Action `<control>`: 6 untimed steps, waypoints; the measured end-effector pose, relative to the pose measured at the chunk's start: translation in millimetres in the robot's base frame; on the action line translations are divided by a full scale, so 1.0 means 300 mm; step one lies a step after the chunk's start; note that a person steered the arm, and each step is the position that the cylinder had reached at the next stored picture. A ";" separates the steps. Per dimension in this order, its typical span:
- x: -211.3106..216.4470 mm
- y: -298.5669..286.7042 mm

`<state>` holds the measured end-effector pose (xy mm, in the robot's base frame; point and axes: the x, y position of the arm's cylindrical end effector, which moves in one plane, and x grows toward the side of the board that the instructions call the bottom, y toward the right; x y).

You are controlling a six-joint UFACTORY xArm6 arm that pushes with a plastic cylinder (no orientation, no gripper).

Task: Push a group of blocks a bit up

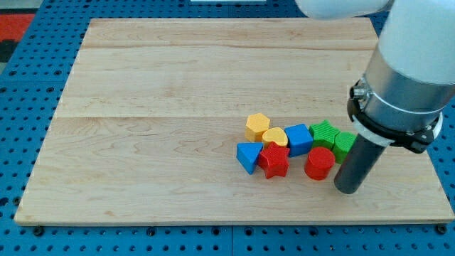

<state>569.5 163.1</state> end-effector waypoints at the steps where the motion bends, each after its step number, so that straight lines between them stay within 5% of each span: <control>1: -0.009 -0.006; 6: -0.127 -0.202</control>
